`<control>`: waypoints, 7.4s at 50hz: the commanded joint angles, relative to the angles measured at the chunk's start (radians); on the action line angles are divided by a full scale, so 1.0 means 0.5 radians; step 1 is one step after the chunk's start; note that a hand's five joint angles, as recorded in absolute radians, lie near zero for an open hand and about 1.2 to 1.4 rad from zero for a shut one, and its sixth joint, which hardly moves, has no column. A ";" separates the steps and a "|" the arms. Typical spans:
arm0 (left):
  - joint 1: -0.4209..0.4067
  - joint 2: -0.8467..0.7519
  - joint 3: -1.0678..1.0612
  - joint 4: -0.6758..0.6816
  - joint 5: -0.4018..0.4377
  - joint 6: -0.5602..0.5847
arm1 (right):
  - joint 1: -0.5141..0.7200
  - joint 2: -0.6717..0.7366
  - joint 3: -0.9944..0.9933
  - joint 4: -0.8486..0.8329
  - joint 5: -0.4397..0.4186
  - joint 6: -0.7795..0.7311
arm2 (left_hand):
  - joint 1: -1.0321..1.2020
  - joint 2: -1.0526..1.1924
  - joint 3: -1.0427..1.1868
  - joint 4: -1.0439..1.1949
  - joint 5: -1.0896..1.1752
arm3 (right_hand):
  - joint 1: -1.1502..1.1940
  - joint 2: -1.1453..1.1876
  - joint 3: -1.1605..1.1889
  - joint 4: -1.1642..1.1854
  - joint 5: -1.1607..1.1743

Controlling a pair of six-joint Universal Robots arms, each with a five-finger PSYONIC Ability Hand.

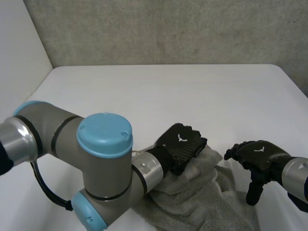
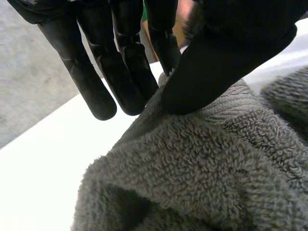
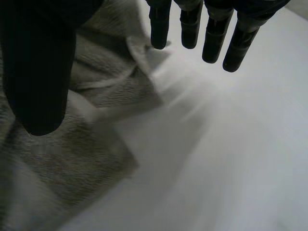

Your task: Fold the laundry

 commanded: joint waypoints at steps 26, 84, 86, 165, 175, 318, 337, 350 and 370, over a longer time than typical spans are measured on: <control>0.280 0.199 -0.330 0.055 -0.550 0.517 | 0.433 0.298 -0.018 -0.044 -0.134 0.299 | 0.491 0.374 0.378 0.373 0.415 | 1.701 1.667 1.705 1.657 1.673; 0.937 0.647 -1.146 0.451 -0.587 -0.011 | 0.789 0.712 -0.601 -0.716 0.446 -0.097 | -1.953 -2.070 -2.065 -2.070 -2.029 | 2.374 2.340 2.378 2.330 2.347; 0.916 0.766 -1.112 0.402 -0.571 0.002 | 0.789 0.712 -0.586 -0.719 0.446 -0.097 | -1.945 -2.062 -2.058 -2.063 -2.021 | 2.374 2.340 2.378 2.330 2.347; 0.645 -0.709 1.099 -0.311 -0.307 0.360 | 0.801 0.691 -0.935 -0.863 0.436 -0.173 | 0.491 0.374 0.378 0.373 0.415 | 2.374 2.340 2.378 2.330 2.347; 0.759 -0.347 1.403 0.515 -0.596 0.324 | 0.816 0.835 -1.629 -2.090 0.593 -0.545 | 0.491 0.374 0.378 0.373 0.415 | 2.374 2.340 2.378 2.330 2.347; 1.189 0.534 -0.370 -0.636 -0.132 0.499 | 0.681 0.850 -1.245 0.378 0.221 -0.434 | 0.491 0.374 0.378 0.373 0.415 | 2.374 2.340 2.378 2.330 2.347; 1.026 0.328 0.900 0.437 -0.386 -0.289 | 0.693 0.683 -1.715 -1.551 0.731 -0.081 | 0.491 0.374 0.378 0.373 0.415 | 2.374 2.340 2.378 2.330 2.347; 1.090 0.497 0.294 0.653 -0.455 -0.468 | 0.693 0.476 -1.362 -1.328 0.513 -0.090 | 0.491 0.374 0.378 0.373 0.415 | 2.374 2.340 2.378 2.330 2.347; 1.471 0.518 -0.861 0.865 -0.056 -0.222 | 0.703 1.136 -0.963 -0.875 0.154 -0.069 | 0.491 0.374 0.378 0.373 0.415 | 2.374 2.340 2.378 2.330 2.347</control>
